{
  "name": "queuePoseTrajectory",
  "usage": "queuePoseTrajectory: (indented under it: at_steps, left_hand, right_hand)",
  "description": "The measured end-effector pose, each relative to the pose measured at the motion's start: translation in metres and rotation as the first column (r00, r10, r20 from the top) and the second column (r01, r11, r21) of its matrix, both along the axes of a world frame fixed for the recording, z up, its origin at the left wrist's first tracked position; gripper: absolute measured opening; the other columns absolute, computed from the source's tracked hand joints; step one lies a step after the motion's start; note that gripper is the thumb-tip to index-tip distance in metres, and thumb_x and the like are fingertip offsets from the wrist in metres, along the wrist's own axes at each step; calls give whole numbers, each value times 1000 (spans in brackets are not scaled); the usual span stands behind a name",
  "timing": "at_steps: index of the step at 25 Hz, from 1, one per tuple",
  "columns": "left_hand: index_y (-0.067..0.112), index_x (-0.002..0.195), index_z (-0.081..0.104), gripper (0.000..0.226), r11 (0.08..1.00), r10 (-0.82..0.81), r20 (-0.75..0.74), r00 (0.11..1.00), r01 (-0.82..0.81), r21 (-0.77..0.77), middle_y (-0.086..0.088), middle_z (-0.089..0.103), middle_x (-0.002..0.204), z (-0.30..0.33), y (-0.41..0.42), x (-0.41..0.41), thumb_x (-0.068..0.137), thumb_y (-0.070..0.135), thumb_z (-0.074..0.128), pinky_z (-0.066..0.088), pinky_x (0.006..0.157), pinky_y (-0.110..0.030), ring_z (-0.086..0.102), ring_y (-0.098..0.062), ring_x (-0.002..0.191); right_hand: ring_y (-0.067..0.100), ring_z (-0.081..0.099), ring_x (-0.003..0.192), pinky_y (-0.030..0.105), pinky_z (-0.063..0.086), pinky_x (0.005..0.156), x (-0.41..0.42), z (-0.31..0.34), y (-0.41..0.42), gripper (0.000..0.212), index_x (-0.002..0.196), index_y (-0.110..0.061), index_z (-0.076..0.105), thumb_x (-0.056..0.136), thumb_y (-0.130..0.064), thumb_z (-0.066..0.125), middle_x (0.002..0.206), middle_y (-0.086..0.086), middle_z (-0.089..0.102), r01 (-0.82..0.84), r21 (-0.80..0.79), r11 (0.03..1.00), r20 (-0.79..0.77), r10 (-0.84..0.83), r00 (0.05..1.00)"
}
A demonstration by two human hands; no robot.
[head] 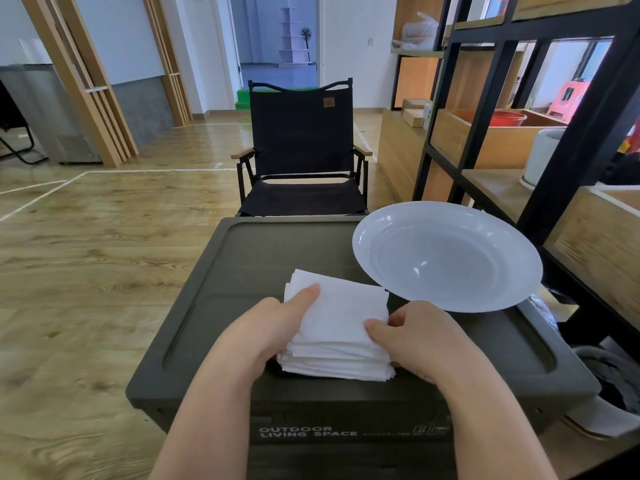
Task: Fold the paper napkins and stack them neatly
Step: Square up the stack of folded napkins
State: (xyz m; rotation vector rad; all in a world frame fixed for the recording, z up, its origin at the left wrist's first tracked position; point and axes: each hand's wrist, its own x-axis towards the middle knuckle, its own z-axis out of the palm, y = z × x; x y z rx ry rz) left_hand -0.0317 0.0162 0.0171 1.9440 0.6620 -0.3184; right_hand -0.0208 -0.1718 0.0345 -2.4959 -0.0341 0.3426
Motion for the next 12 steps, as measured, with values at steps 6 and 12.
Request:
queuePoseTrajectory:
  at_steps: [6, 12]
  left_hand:
    - [25, 112, 64, 75, 997, -50, 63, 997, 54, -63, 5, 70, 107, 5, -9, -2, 64, 79, 46, 45, 98, -39, 64, -19, 101]
    - [20, 123, 47, 79, 953, 104, 90, 990, -73, -294, -3, 69, 108, 7, -11, -5, 59, 58, 74, 55, 86, -40, 68, -23, 95]
  right_hand:
    - [13, 39, 50, 24, 32, 51, -2, 4, 0, 38, 60, -13, 44, 86, -39, 54, 54, 1, 39, -2, -7, 1000, 4, 3, 1000]
    - [15, 47, 56, 25, 36, 53, -4, 5, -2, 34, 69, -11, 53, 86, -40, 54, 64, 5, 52, 18, 51, 999, -39, -16, 999]
